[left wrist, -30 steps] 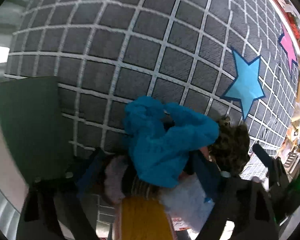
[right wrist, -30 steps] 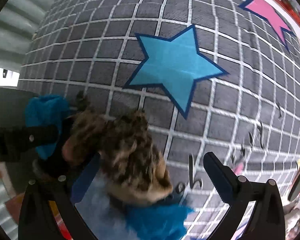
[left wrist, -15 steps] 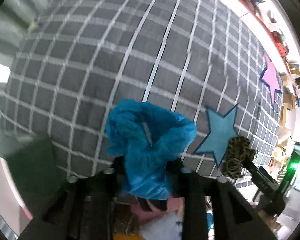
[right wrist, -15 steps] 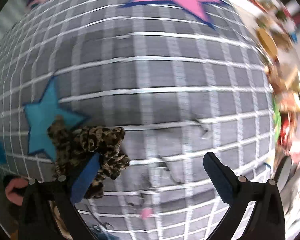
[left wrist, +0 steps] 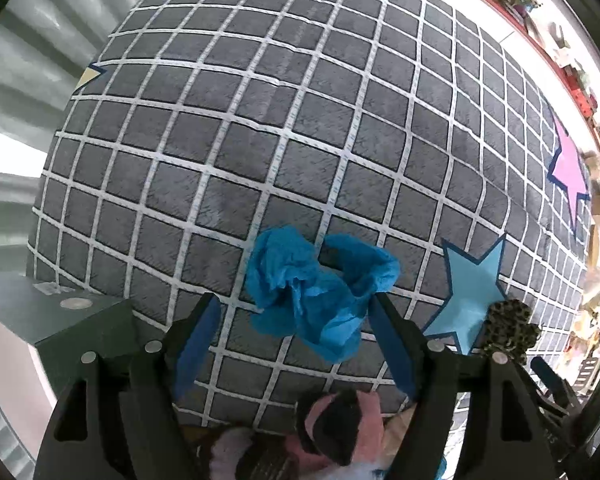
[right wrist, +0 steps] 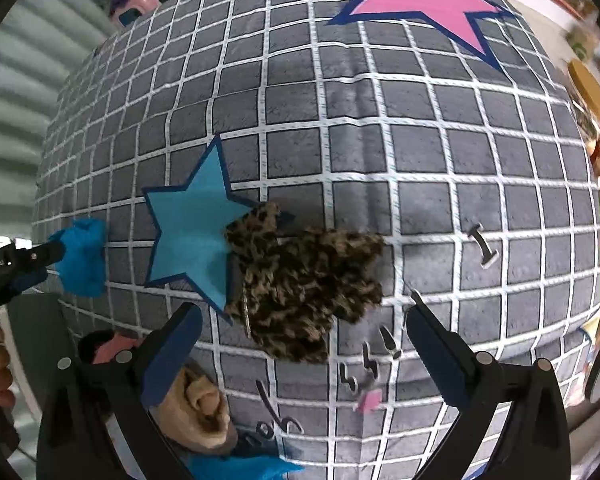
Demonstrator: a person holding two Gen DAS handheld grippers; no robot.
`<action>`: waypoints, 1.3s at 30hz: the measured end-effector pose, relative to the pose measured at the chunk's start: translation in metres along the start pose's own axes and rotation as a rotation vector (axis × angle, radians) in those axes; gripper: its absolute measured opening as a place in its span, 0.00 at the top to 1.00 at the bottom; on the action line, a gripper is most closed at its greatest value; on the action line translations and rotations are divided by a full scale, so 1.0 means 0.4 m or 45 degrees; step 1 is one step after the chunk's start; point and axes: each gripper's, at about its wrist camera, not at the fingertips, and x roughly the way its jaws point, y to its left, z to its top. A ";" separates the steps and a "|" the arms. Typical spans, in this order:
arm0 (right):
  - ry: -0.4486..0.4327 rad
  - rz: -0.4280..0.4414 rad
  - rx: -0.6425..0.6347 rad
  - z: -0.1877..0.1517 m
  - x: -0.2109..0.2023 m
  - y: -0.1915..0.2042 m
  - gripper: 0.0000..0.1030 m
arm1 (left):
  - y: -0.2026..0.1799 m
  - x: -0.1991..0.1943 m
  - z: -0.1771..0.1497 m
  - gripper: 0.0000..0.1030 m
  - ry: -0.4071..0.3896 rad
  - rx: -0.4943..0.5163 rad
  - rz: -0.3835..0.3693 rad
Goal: Organize soft objects
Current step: 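Grasp the blue cloth with the left tool while the right tool grasps the leopard-print scrunchie, then carry the blue cloth with the left tool while the right tool carries the leopard scrunchie over the box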
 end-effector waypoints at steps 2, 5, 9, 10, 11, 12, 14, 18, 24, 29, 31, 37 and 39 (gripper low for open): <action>0.020 -0.009 -0.007 0.023 0.042 0.018 0.00 | -0.016 0.025 -0.005 0.23 0.005 0.023 0.024; 0.056 -0.060 -0.040 0.065 0.115 0.087 0.00 | -0.070 0.086 -0.013 0.23 0.026 0.046 0.070; 0.082 -0.147 -0.091 0.075 0.166 0.124 0.00 | -0.090 0.141 -0.030 0.23 0.037 0.069 0.124; 0.082 -0.163 -0.105 0.076 0.170 0.135 0.00 | -0.093 0.146 -0.035 0.23 0.036 0.074 0.130; 0.087 -0.184 -0.121 0.080 0.179 0.148 0.00 | -0.103 0.157 -0.039 0.23 0.032 0.077 0.135; 0.085 -0.185 -0.128 0.082 0.184 0.154 0.00 | -0.111 0.161 -0.042 0.23 0.015 0.078 0.131; 0.085 -0.182 -0.126 0.090 0.201 0.176 0.00 | -0.147 0.180 -0.044 0.23 -0.001 0.094 0.147; 0.085 -0.182 -0.172 0.094 0.206 0.177 0.00 | -0.201 0.186 -0.028 0.34 -0.030 0.134 0.187; 0.018 -0.151 -0.200 -0.002 0.118 0.120 0.35 | -0.284 0.171 0.005 0.86 -0.051 0.197 0.171; 0.000 -0.063 -0.200 -0.021 0.078 0.118 0.52 | -0.318 0.085 -0.013 0.87 -0.059 0.269 0.146; -0.019 -0.043 -0.199 -0.026 0.048 0.119 0.53 | -0.346 0.047 -0.026 0.87 -0.096 0.308 0.151; -0.050 0.018 -0.141 -0.049 -0.030 0.105 0.53 | -0.406 -0.047 -0.065 0.87 -0.156 0.343 0.128; -0.059 0.031 -0.127 -0.053 -0.054 0.097 0.53 | -0.410 -0.085 -0.082 0.87 -0.168 0.346 0.109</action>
